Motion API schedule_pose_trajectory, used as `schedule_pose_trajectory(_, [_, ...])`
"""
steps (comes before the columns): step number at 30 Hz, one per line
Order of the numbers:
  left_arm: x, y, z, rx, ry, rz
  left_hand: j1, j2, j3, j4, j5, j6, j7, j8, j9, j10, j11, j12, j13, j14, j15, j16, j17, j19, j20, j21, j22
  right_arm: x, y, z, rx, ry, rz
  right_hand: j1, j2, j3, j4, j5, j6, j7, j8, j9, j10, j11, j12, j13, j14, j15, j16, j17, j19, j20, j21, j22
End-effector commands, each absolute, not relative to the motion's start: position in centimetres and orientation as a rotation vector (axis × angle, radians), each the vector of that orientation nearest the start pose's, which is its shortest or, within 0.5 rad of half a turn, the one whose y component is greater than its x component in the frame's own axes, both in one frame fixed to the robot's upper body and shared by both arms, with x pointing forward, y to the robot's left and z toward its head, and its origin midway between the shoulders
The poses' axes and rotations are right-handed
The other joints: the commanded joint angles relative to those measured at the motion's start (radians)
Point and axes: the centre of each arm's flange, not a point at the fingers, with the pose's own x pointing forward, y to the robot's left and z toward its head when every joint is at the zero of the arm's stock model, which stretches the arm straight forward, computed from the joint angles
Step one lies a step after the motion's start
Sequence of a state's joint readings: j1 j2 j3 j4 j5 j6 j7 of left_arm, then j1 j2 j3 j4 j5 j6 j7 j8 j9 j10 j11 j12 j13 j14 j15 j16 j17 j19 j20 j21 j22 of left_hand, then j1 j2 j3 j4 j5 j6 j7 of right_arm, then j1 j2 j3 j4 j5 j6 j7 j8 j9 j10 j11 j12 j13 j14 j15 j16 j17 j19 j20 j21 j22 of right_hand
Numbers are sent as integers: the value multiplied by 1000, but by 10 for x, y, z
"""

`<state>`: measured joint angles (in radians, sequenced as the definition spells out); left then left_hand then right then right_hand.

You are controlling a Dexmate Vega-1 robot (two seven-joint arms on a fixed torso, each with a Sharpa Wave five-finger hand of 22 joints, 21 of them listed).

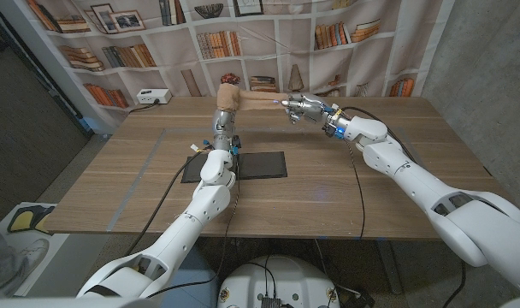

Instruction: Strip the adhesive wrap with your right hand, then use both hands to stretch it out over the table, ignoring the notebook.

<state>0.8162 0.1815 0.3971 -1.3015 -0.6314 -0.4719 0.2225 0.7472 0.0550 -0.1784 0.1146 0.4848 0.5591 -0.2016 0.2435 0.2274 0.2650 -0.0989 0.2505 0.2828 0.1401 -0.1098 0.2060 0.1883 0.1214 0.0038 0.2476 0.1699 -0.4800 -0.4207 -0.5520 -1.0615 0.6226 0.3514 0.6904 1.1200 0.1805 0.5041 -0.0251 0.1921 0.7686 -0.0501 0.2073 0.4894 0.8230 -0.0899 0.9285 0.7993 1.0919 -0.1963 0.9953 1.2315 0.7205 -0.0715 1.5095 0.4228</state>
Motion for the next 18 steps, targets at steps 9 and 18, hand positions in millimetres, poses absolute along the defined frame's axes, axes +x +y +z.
schedule_pose_trajectory(9, [644,177,6,-445,-759,-104,-23,-3,-25,13,15,0,4,-3,1,7,4,-1,-2,9,5,-2,4,4,6,-8,5,662,-204,73,-264,-717,789,-5,-1,14,-1,-4,10,-5,1,10,5,-1,2,1,-3,-23,20,0,-12,-141,19,-6])
schedule_pose_trajectory(18, [644,181,6,-447,-760,-108,-43,-11,-45,23,24,-9,14,-9,1,6,11,-3,-5,8,12,-3,5,4,12,-14,6,663,-223,68,-255,-706,716,-7,-1,17,-1,-4,10,-5,-1,12,5,-1,3,3,-6,-23,24,-1,-14,-141,23,-11])
